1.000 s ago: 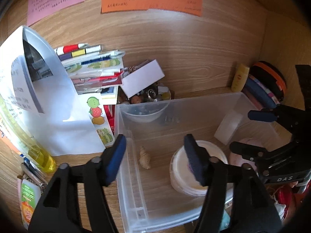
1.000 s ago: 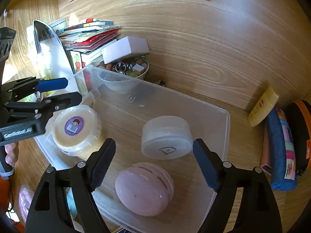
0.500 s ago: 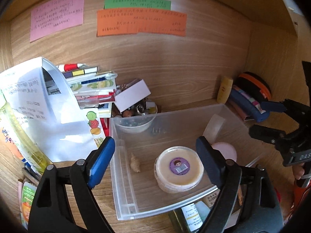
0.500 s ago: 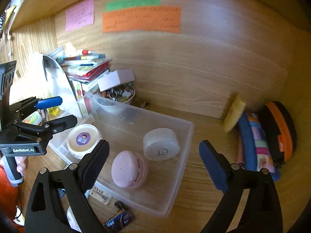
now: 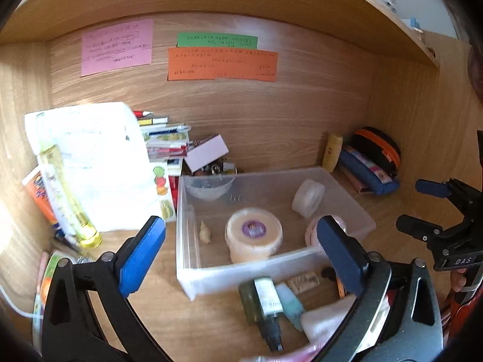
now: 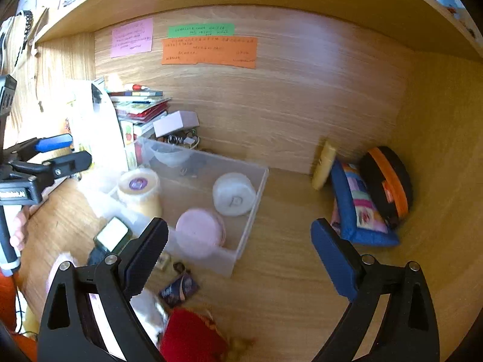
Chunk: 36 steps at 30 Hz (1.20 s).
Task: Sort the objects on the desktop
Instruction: 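Lift both open tools out of the bin toward the remaining desk items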
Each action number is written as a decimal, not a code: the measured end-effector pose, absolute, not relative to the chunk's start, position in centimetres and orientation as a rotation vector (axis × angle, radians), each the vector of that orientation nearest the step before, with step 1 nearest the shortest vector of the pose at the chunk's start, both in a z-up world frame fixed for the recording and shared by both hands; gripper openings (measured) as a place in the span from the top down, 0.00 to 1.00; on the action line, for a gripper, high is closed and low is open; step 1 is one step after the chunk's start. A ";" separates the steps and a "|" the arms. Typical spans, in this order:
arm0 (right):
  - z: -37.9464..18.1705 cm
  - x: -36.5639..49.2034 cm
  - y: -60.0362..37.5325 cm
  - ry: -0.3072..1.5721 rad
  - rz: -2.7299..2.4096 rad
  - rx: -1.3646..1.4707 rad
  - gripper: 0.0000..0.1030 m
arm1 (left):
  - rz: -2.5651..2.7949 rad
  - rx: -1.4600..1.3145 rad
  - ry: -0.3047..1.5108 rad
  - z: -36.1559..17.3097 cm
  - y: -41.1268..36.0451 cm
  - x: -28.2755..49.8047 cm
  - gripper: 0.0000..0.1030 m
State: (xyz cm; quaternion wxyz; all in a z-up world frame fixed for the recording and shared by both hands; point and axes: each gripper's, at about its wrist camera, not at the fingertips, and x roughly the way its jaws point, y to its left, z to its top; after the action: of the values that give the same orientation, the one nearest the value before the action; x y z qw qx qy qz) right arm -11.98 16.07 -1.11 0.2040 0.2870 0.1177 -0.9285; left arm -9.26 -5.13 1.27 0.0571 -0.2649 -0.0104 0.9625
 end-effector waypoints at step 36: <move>-11.1 -6.8 20.9 0.315 -2.564 1.058 0.08 | 2.891 -1.142 0.119 -8.1 -4.6 2.1 0.01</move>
State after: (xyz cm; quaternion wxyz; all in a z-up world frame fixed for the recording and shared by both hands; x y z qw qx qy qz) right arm -6.83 20.88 -11.08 0.1742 0.3733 0.1112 -0.9044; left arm 2.14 -4.61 -8.08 0.0156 -0.3672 0.0384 0.9292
